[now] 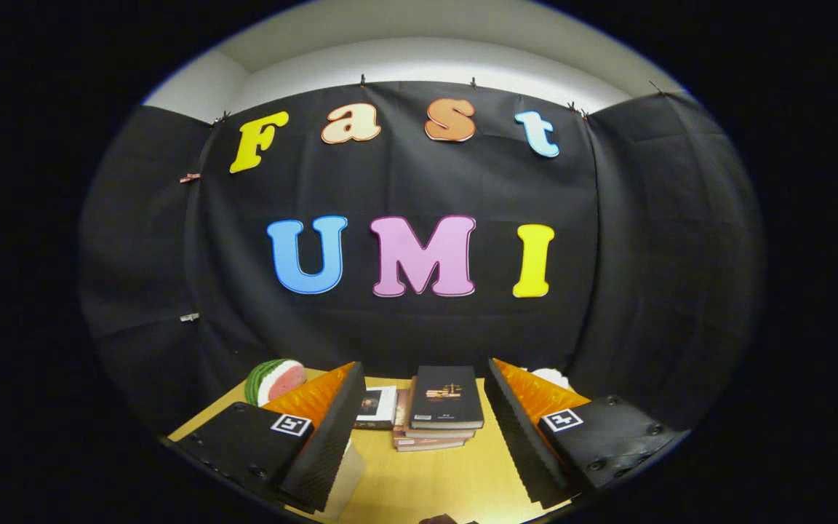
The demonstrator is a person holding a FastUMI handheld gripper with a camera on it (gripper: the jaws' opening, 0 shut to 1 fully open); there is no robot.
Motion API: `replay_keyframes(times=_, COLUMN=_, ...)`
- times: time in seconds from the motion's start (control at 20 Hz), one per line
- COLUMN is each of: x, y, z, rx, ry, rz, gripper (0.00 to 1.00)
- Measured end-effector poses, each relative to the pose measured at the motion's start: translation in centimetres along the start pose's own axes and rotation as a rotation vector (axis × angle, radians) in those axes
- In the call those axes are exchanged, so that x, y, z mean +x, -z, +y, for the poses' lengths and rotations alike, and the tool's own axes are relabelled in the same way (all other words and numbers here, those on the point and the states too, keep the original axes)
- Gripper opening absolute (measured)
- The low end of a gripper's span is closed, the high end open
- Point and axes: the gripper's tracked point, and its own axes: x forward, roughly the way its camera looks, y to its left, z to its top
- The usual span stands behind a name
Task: Open the storage box then place both shoes into the box .Put the left shoe in first, then the right shoe, with the right side of both shoes facing outward in a uniform manner.
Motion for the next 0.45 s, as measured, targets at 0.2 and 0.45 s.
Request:
replay_keyframes(times=0.2, x=0.0, y=0.8, z=-1.4, rx=-0.030, ry=0.027, rz=-0.027, gripper=0.98)
replay_keyframes(times=0.45, x=0.6, y=2.3, z=-3.2, rx=-0.103, ry=-0.033, rz=-0.024, gripper=0.98)
